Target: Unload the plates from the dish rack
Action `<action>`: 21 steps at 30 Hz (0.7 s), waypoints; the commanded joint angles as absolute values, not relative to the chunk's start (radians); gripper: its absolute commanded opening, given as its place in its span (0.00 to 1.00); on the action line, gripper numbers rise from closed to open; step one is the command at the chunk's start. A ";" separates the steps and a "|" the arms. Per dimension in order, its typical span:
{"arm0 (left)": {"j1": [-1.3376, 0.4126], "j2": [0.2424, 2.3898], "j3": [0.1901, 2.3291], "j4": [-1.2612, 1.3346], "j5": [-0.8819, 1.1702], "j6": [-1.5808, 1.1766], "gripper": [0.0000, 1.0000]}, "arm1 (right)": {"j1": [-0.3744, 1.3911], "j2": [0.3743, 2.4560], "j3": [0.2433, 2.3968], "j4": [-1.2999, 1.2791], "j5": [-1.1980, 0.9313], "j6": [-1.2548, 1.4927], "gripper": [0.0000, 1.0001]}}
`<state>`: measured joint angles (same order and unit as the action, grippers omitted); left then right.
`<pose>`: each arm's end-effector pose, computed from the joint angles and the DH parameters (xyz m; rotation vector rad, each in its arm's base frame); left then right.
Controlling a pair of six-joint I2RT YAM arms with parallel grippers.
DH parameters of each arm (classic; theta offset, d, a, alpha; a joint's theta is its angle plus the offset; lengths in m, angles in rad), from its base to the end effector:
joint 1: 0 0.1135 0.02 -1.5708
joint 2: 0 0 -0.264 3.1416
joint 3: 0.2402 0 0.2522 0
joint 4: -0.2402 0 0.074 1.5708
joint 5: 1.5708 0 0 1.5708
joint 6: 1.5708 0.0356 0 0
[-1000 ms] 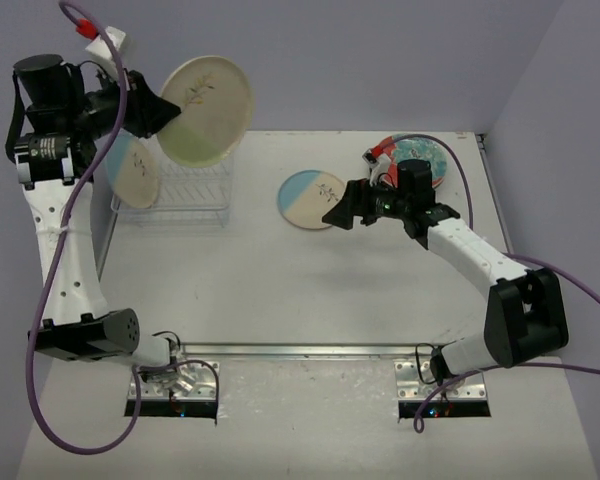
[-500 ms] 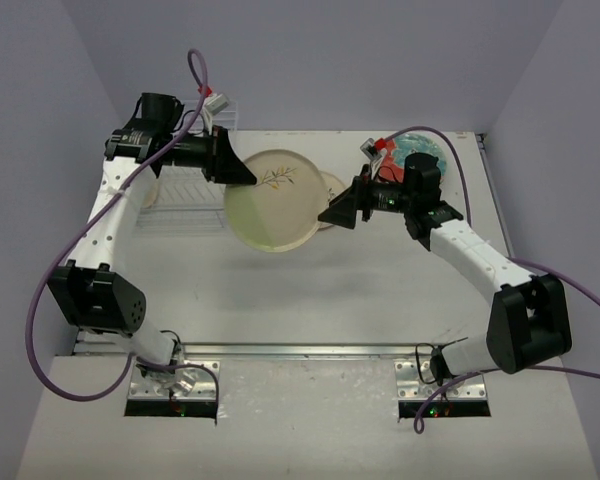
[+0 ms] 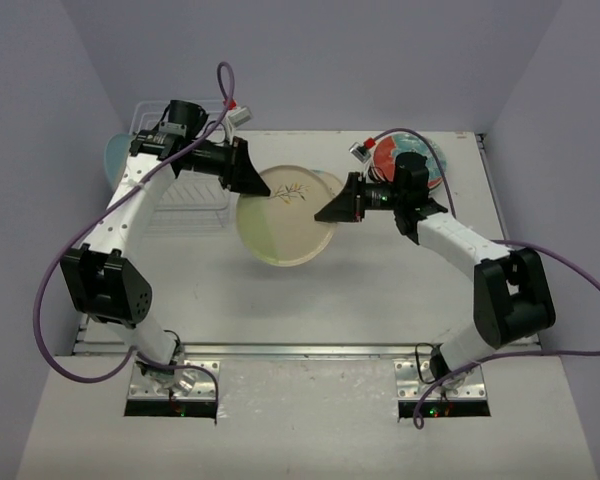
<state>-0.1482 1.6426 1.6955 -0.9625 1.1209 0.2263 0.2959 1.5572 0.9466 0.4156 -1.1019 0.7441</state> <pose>0.3269 -0.0812 0.3791 0.8483 2.0098 -1.3088 0.3159 0.1295 0.2687 -0.4794 1.9301 1.6715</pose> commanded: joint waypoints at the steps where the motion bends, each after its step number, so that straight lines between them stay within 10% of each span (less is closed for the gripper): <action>1: -0.149 1.598 1.703 -0.860 1.044 0.166 0.49 | 0.254 1.568 0.936 0.484 -1.061 0.896 0.00; 2: -0.147 1.593 1.699 -0.845 0.996 0.146 0.61 | 0.236 1.573 0.921 0.492 -1.050 0.916 0.00; 3: -0.140 1.583 1.695 -0.830 0.955 0.115 0.96 | 0.195 1.578 0.892 0.512 -1.039 0.962 0.00; 4: -0.134 1.570 1.691 -0.802 0.891 0.092 0.99 | 0.175 1.589 0.875 0.526 -1.004 0.985 0.00; 21: 0.000 1.482 1.654 -0.692 0.689 0.042 1.00 | 0.018 1.901 0.912 0.614 -0.706 1.126 0.00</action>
